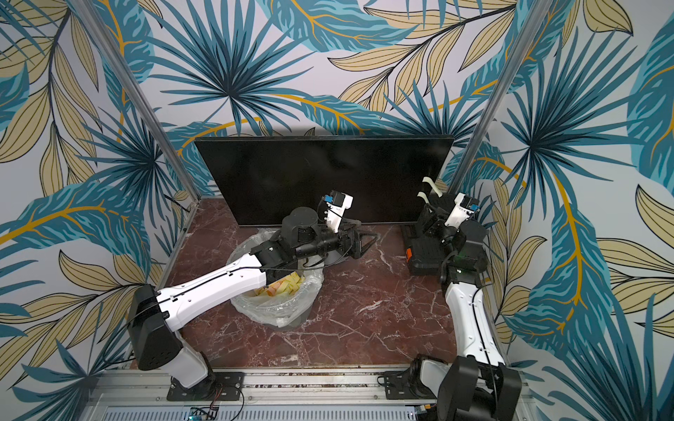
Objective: Remove the sticky note from the monitor
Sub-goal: Tear off the sticky note from the monitor.
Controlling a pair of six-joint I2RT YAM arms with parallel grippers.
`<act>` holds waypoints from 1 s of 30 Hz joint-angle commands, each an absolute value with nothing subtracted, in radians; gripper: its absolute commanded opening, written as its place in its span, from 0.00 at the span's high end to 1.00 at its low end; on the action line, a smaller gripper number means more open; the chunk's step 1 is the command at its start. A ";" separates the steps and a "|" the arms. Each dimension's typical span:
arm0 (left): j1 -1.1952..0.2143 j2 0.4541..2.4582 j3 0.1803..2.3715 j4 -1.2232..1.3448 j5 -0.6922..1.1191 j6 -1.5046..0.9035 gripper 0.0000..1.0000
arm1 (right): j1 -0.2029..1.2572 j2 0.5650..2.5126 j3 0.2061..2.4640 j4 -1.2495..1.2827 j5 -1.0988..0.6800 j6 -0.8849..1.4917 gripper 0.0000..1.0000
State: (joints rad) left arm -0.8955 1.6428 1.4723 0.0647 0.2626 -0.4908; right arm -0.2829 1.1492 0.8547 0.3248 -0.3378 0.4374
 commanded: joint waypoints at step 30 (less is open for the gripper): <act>-0.893 1.529 1.385 0.077 0.185 -0.494 0.00 | -0.171 0.857 0.680 0.229 -0.362 0.530 1.00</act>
